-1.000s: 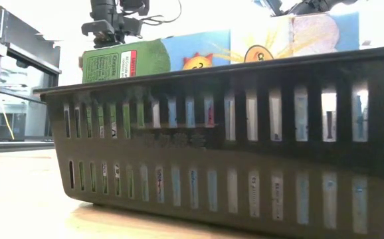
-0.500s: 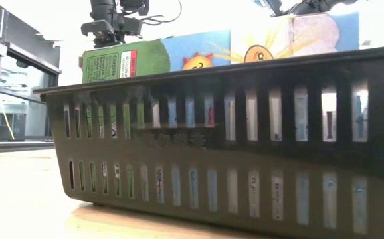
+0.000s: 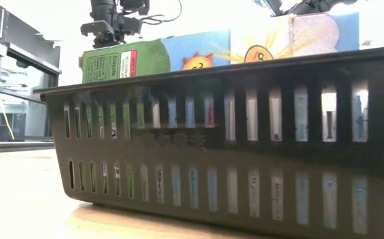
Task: Pick & Place Office Desk Supplies
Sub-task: Put the red bin on the shelf, then put the black bin on the shelf
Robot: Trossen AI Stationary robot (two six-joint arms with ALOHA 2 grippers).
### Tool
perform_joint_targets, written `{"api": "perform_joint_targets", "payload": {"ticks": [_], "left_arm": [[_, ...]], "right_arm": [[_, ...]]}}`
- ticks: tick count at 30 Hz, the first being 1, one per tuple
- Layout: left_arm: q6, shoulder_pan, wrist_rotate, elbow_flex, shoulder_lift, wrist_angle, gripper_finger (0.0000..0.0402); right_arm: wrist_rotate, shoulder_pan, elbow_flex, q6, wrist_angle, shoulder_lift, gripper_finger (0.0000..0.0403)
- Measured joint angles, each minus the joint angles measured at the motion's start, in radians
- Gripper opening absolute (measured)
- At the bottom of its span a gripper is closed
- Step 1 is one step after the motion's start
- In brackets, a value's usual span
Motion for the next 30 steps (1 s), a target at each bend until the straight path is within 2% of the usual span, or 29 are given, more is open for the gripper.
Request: {"api": "perform_joint_targets", "payload": {"ticks": [6, 10, 21, 30], "left_arm": [[0.003, 0.0, -0.001, 0.013, 0.0, 0.0, 0.0106], [0.008, 0.0, -0.002, 0.025, 0.0, -0.001, 0.0124], [0.009, -0.002, -0.003, 0.038, -0.012, -0.016, 0.0127], [0.025, -0.003, 0.0, 0.141, -0.024, -0.069, 0.0127]], "right_arm": [[0.0, 0.0, 0.0, 0.0, 0.0, 0.0, 0.0095], [0.0, 0.0, 0.0, 0.0, 0.0, 0.0, 0.0095], [0.0, 0.0, 0.0, 0.0, 0.0, 0.0, 0.0095], [0.0, 0.0, 0.0, 0.0, 0.0, 0.0, 0.0095]]}}
